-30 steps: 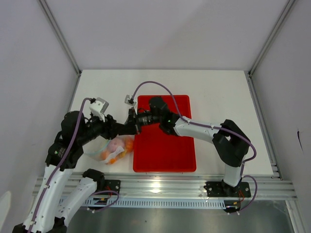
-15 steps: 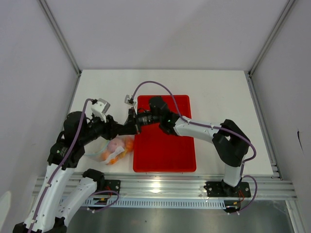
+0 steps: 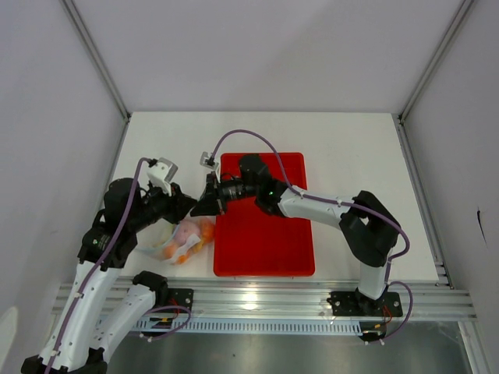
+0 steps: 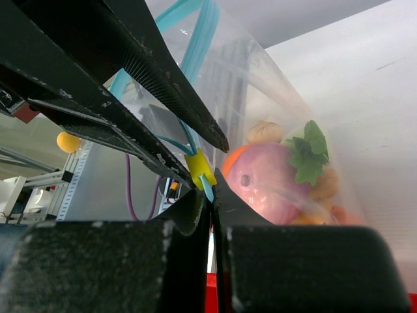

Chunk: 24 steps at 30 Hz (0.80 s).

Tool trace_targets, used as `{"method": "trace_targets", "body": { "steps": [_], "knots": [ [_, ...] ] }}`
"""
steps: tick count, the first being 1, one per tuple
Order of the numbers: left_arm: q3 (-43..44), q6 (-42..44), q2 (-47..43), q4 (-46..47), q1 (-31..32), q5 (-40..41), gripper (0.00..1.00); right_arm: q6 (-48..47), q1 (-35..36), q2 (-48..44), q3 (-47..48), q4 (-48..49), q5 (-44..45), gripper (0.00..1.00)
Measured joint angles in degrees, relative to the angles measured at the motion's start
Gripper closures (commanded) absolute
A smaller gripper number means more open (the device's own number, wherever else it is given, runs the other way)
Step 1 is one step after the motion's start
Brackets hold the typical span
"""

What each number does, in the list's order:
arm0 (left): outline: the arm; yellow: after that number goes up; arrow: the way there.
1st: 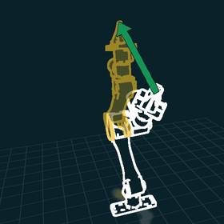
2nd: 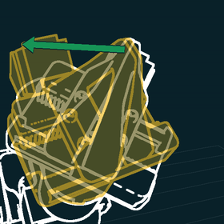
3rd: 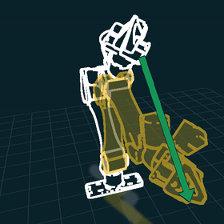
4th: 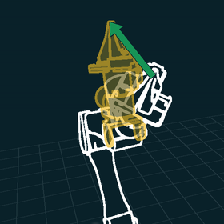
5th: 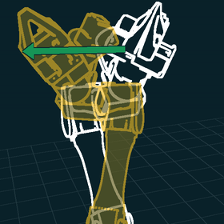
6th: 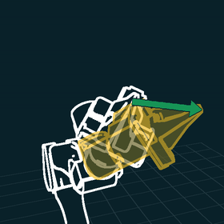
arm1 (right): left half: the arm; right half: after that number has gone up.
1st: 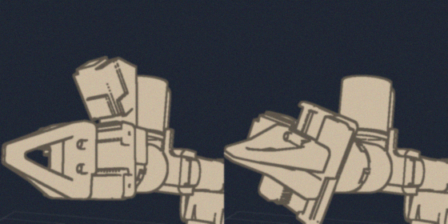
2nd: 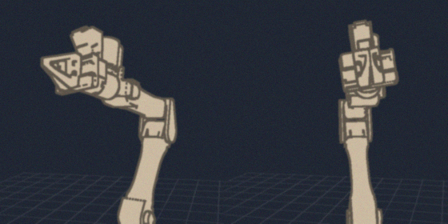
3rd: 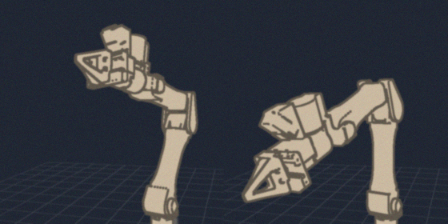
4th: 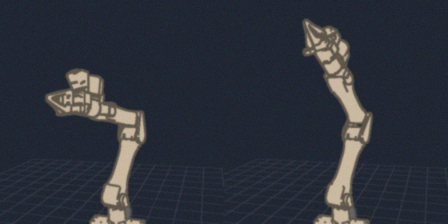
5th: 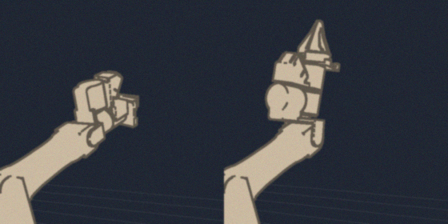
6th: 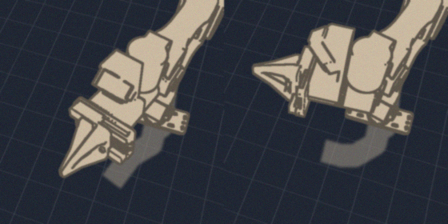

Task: Place the food in the zip-top bag and seal the zipper
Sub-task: Zip the zipper food storage bag at the center of the board.

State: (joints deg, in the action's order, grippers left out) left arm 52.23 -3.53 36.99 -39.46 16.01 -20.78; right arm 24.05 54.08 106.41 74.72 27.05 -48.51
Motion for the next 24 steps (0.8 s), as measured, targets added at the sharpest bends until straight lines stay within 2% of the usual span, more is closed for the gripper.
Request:
{"method": "trace_targets", "body": {
  "steps": [6, 7, 8, 16, 24],
  "knots": [
    [0.0, 0.0, 0.4, 0.1, 0.0, -0.6, 0.86, 0.2, -0.1, 0.2, 0.2, 0.0, 0.0, 1.0],
    [0.0, 0.0, 0.4, 0.2, 0.0, -0.7, 0.91, 0.3, -0.1, 0.3, 0.3, 0.0, 0.0, 1.0],
    [0.0, 0.0, 0.4, 0.1, 0.0, -0.7, 0.99, 0.4, -0.1, 0.5, 0.5, 0.0, 0.0, 1.0],
    [0.0, -0.8, 0.4, -0.2, 0.0, -0.2, 0.99, 1.0, -0.2, 0.9, 0.7, 0.0, 0.3, 1.0],
    [0.0, -3.0, 0.1, -1.4, 0.1, 4.0, 1.0, 2.2, 0.2, 0.8, -0.9, 2.3, 5.1, 1.0]
  ]
}}
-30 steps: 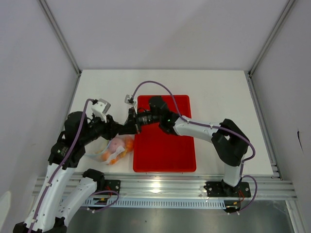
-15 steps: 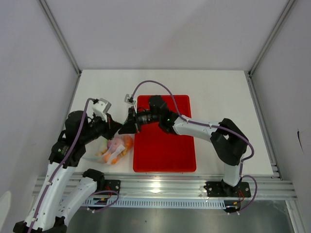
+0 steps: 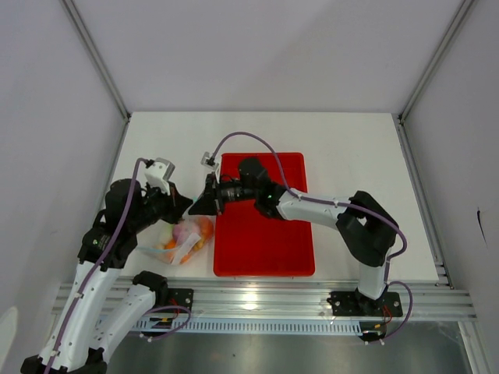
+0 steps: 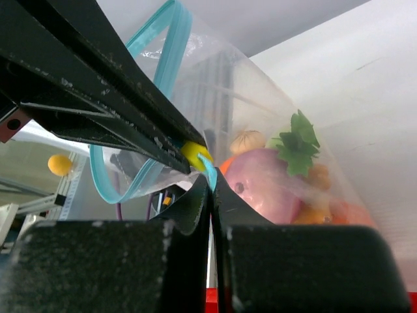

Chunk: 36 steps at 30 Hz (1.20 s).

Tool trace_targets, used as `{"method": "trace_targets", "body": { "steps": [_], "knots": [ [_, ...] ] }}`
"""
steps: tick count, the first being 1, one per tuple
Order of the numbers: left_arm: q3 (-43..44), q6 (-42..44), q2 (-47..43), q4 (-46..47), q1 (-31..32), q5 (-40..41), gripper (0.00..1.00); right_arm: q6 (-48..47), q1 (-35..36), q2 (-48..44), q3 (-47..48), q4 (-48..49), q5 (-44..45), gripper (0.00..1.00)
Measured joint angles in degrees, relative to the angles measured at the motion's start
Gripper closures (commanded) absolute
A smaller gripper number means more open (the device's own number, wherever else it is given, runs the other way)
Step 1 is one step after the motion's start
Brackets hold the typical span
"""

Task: Place the food in the zip-top bag and seal the zipper
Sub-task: Zip the zipper food storage bag at the center of the board.

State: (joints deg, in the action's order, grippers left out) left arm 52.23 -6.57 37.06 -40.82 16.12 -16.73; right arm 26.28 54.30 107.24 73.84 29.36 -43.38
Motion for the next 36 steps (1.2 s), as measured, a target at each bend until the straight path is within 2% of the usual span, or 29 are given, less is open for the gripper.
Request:
{"method": "trace_targets", "body": {
  "steps": [11, 15, 17, 18, 19, 20, 22, 26, 29, 36],
  "knots": [
    [0.0, -1.0, -1.1, -2.8, 0.0, 2.6, 0.99, 8.0, 0.0, -0.6, -6.7, 11.1, 5.4, 1.0],
    [0.0, -0.9, -1.8, -2.6, 0.0, 1.2, 0.99, 9.0, -0.1, -0.6, -6.8, 12.2, 4.1, 1.0],
    [0.0, -0.9, -2.2, -2.4, 0.0, 0.1, 0.99, 9.1, -0.5, 0.0, -5.2, 11.4, 0.3, 0.98],
    [0.1, -0.9, -2.3, -2.2, 0.0, -0.3, 0.99, 9.2, -0.7, 0.7, -4.0, 11.1, -1.0, 0.94],
    [0.3, -0.9, -2.2, -2.1, 0.0, -0.6, 0.99, 9.2, -1.0, 1.5, -2.5, 10.9, -2.9, 0.84],
    [0.5, -0.9, -2.1, -2.0, 0.0, -0.7, 0.99, 9.2, -1.3, 2.2, -1.3, 10.7, -4.8, 0.79],
    [1.0, -0.9, -1.8, -1.9, 0.0, -1.4, 1.0, 8.0, -1.7, 2.8, 0.3, 9.3, -8.1, 0.74],
    [1.6, -0.9, -1.0, -1.9, 0.0, -2.6, 0.99, 2.0, -2.2, 2.8, 3.7, 1.1, -12.4, 0.73],
    [1.8, -0.9, -0.3, -1.9, 0.0, -3.3, 0.99, -1.8, -2.3, 2.8, 5.7, -3.4, -14.9, 0.68],
    [2.0, -0.9, 0.7, -2.1, 0.0, -4.2, 0.99, -5.0, -2.3, 2.8, 6.3, -6.7, -19.0, 0.67]
  ]
}}
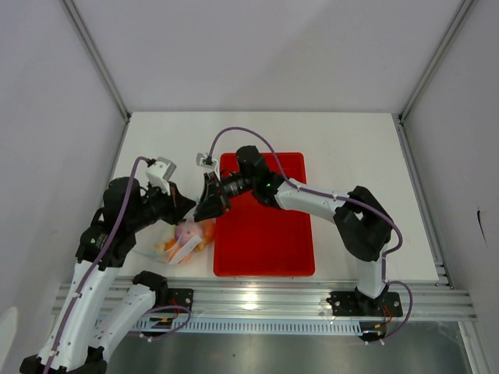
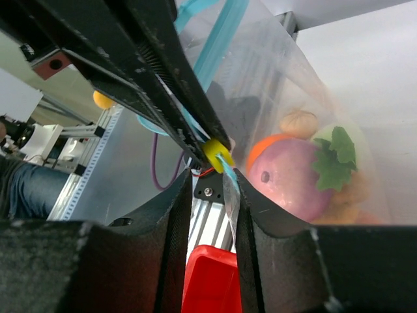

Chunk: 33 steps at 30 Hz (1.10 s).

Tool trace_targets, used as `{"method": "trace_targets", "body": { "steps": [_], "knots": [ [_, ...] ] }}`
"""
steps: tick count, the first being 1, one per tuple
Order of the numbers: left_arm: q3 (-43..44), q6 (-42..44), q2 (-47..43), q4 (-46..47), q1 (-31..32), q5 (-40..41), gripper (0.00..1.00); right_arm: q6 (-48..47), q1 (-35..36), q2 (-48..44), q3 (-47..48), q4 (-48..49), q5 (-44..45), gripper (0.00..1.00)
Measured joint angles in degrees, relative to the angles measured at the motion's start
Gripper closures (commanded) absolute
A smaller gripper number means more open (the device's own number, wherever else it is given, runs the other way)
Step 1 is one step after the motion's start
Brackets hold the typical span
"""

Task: Place the food in the zip-top bag and seal the zipper
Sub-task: Zip the zipper food storage bag at the center of the board.

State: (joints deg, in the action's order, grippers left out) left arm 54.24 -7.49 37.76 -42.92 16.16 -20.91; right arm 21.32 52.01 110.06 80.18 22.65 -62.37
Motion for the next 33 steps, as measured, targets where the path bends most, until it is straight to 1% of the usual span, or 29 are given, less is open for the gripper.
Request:
{"method": "trace_targets", "body": {
  "steps": [3, 5, 6, 7, 8, 9, 17, 21, 24, 29, 33],
  "knots": [
    [0.0, 0.0, 0.1, -0.1, 0.0, -0.4, 0.99, 0.9, 0.0, 0.2, 0.0, 1.1, -1.5, 0.68],
    [0.1, 0.0, 0.1, -0.1, 0.0, -0.5, 0.99, 1.3, 0.0, 0.5, 0.2, 1.9, -2.0, 0.75],
    [0.2, 0.0, 0.2, -0.1, 0.0, -0.6, 0.99, 1.6, 0.0, 0.8, 0.5, 2.3, -2.3, 0.79],
    [0.3, 0.0, 0.2, -0.1, 0.0, -0.6, 1.0, 2.1, 0.0, 1.4, 1.1, 2.7, -2.6, 0.88],
    [0.3, 0.0, 0.2, -0.1, 0.0, -0.8, 0.99, 2.4, 0.0, 1.8, 1.5, 3.0, -2.8, 0.95],
    [0.4, 0.0, 0.2, -0.2, 0.0, -0.8, 1.0, 2.8, 0.0, 2.4, 2.1, 3.3, -3.1, 1.0],
    [0.7, 0.1, 0.2, -0.6, 0.0, -0.8, 0.99, 6.2, -0.2, 3.8, 2.7, 6.5, -4.1, 1.0],
    [0.8, 0.2, 0.2, -0.6, 0.0, -0.4, 0.99, 8.4, -0.4, 3.8, 1.1, 10.5, -1.8, 1.0],
    [0.8, 0.1, 0.2, -1.2, 0.0, -0.1, 0.99, 12.0, -0.4, 2.8, -3.3, 16.6, 2.3, 1.0],
    [1.1, 0.0, 0.2, -1.2, 0.0, 0.2, 0.99, 20.9, -0.2, 1.2, -10.4, 30.0, 9.5, 1.0],
    [1.4, 0.0, 0.0, -1.4, 0.0, 0.6, 0.99, 24.5, 0.2, 1.2, -12.6, 34.6, 14.1, 1.0]
  ]
}}
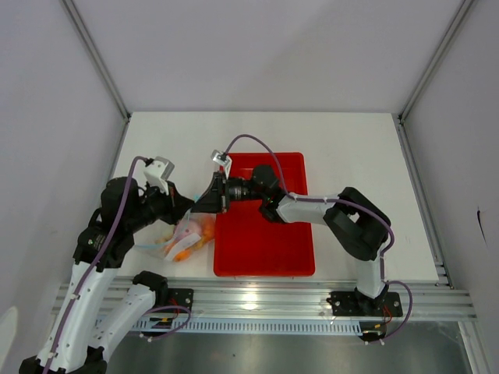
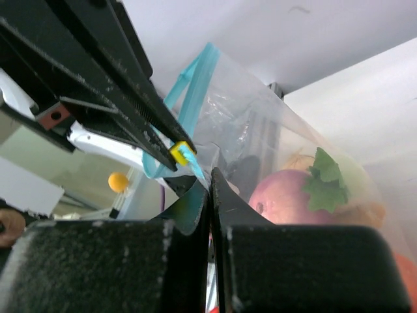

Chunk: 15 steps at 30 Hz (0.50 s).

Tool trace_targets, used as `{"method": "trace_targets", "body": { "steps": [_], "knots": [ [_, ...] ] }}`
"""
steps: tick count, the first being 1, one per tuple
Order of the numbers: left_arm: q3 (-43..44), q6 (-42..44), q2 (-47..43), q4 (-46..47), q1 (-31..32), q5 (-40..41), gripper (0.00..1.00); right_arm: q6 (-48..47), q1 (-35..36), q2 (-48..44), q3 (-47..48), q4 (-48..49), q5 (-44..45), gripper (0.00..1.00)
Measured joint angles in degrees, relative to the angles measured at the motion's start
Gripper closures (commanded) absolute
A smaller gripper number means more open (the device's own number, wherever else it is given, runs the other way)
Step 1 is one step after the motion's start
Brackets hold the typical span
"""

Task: Place the food in the zip-top bag and seal the zipper
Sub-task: Zip the zipper food storage bag at the center of the board.

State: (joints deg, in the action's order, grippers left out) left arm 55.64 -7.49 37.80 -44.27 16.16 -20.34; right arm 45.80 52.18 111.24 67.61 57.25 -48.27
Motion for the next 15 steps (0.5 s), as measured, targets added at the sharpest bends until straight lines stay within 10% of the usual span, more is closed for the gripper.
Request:
{"method": "trace_targets", "body": {
  "steps": [15],
  "knots": [
    [0.2, 0.0, -1.2, 0.0, 0.0, 1.2, 1.0, 10.5, -0.8, -0.4, -3.1, 9.4, 7.4, 1.0]
  ]
}}
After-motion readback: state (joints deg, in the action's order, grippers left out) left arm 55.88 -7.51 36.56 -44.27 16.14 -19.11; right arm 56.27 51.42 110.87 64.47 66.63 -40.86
